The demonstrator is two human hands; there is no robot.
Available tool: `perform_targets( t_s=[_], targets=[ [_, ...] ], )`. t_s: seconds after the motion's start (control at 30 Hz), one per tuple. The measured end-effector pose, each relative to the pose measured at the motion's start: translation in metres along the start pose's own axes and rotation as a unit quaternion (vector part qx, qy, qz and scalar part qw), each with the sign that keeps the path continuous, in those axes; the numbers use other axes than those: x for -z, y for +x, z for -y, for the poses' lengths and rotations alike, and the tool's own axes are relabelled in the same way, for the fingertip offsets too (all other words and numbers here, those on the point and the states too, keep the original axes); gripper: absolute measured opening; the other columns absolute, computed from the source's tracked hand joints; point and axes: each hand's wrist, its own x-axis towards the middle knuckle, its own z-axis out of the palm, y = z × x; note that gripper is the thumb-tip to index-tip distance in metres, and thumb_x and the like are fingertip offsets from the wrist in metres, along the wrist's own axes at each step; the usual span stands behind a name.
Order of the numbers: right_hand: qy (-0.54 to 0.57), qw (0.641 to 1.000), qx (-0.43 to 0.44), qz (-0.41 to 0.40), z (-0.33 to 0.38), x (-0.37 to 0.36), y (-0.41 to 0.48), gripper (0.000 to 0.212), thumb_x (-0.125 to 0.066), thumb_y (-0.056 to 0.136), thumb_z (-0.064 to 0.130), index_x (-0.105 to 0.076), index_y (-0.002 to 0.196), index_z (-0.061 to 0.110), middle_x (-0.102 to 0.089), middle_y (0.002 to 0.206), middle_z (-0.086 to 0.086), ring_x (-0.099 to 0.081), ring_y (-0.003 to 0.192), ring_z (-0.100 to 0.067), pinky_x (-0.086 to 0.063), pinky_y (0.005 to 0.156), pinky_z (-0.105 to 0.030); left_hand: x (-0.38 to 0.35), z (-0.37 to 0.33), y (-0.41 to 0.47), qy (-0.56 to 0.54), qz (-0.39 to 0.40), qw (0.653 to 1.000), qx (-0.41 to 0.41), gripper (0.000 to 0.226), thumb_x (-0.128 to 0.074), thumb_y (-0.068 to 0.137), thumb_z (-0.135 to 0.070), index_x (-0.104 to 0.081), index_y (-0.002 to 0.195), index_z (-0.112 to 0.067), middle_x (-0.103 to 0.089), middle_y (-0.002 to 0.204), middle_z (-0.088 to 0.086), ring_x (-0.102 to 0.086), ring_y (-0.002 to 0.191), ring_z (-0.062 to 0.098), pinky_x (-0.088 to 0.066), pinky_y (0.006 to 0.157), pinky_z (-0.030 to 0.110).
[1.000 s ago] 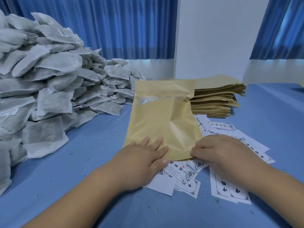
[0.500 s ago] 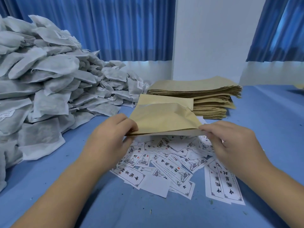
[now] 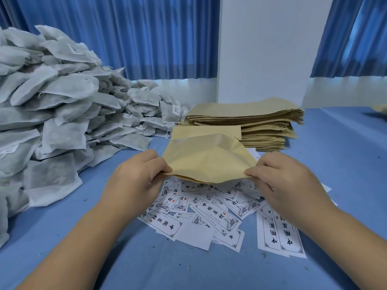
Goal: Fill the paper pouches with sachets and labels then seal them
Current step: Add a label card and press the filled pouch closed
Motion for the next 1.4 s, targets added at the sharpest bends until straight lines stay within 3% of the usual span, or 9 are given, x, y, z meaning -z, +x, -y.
perform_targets(
  t_s=[0.07,0.2,0.47,0.63,0.77,1.0,1.1,1.2,1.4],
  targets=[
    [-0.001,1.0,-0.003,-0.007,0.0,-0.001,0.0,0.018,-0.083,0.061,-0.01,-0.073,0.072,-0.001,-0.058,0.061,-0.011,-0.055,0.052,-0.032,-0.047,0.039,-0.038,0.0,0.0,-0.001,-0.011,0.016,1.0,0.007,0.008,-0.071,0.08,-0.003,-0.069,0.081,-0.01,-0.059,0.077,-0.002,-0.058,0.068,0.021,-0.052,0.053,0.041],
    [0.007,0.999,-0.035,-0.013,-0.004,-0.001,-0.001,0.016,-0.081,0.065,-0.01,-0.074,0.075,-0.001,-0.058,0.063,-0.011,-0.056,0.055,-0.032,-0.048,0.041,-0.038,-0.001,0.002,0.0,-0.008,0.03,1.0,0.002,0.025,-0.076,0.068,0.007,-0.067,0.082,-0.011,-0.055,0.082,-0.006,-0.051,0.069,0.015,-0.051,0.055,0.039],
    [-0.014,1.0,0.007,0.006,-0.003,0.001,-0.002,0.015,-0.078,0.068,-0.003,-0.07,0.075,0.007,-0.057,0.068,-0.006,-0.053,0.06,-0.029,-0.044,0.051,-0.034,0.0,0.006,-0.001,-0.001,0.013,0.999,0.047,0.017,-0.082,0.067,0.003,-0.073,0.072,-0.01,-0.057,0.066,0.0,-0.057,0.059,0.028,-0.05,0.05,0.042],
    [-0.051,0.998,0.043,0.007,0.004,-0.006,0.004,0.024,-0.084,0.055,-0.007,-0.073,0.069,0.009,-0.061,0.062,-0.004,-0.054,0.053,-0.028,-0.047,0.049,-0.034,-0.004,-0.011,0.003,0.06,0.039,0.996,-0.048,0.012,-0.068,0.068,-0.004,-0.065,0.076,-0.012,-0.058,0.074,0.0,-0.056,0.066,0.03,-0.045,0.058,0.038],
    [-0.045,0.999,0.03,-0.004,0.008,-0.01,0.004,0.026,-0.083,0.049,-0.011,-0.071,0.064,0.006,-0.059,0.059,-0.006,-0.056,0.051,-0.029,-0.047,0.044,-0.033,-0.015,-0.024,0.008,0.082,0.064,0.99,-0.092,0.023,-0.082,0.059,-0.003,-0.067,0.074,-0.012,-0.06,0.07,0.002,-0.056,0.06,0.03,-0.037,0.055,0.032],
    [-0.043,0.999,0.02,0.005,0.013,-0.008,0.004,0.017,-0.08,0.061,-0.006,-0.071,0.068,0.007,-0.059,0.063,-0.006,-0.056,0.055,-0.03,-0.047,0.047,-0.034,-0.019,-0.027,0.004,0.09,0.063,0.99,-0.088,0.023,-0.081,0.058,0.004,-0.064,0.067,-0.008,-0.053,0.063,0.004,-0.051,0.053,0.029,-0.039,0.047,0.032],
    [-0.046,0.998,0.049,0.007,0.016,-0.009,0.006,0.015,-0.081,0.065,0.001,-0.071,0.071,0.012,-0.06,0.064,-0.003,-0.055,0.058,-0.028,-0.046,0.05,-0.034,-0.019,-0.03,0.004,0.101,0.078,0.989,-0.08,0.016,-0.073,0.065,-0.005,-0.057,0.068,-0.009,-0.05,0.064,0.003,-0.049,0.054,0.028,-0.037,0.048,0.034],
    [-0.068,0.996,0.064,0.003,0.02,-0.013,0.007,0.022,-0.08,0.058,-0.004,-0.069,0.065,0.014,-0.056,0.059,0.0,-0.051,0.054,-0.025,-0.041,0.049,-0.03,-0.024,-0.038,0.004,0.108,0.089,0.987,-0.073,0.008,-0.063,0.068,-0.016,-0.056,0.071,-0.012,-0.051,0.067,0.002,-0.05,0.058,0.028,-0.038,0.051,0.034],
    [-0.084,0.994,0.075,0.004,0.025,-0.017,0.005,0.021,-0.074,0.056,-0.004,-0.065,0.063,0.014,-0.052,0.059,0.0,-0.047,0.053,-0.023,-0.034,0.05,-0.028,-0.031,-0.044,0.007,0.094,0.075,0.988,-0.099,0.027,-0.084,0.061,-0.006,-0.058,0.062,-0.009,-0.051,0.061,0.005,-0.047,0.049,0.028,-0.036,0.047,0.03]
  ],
)
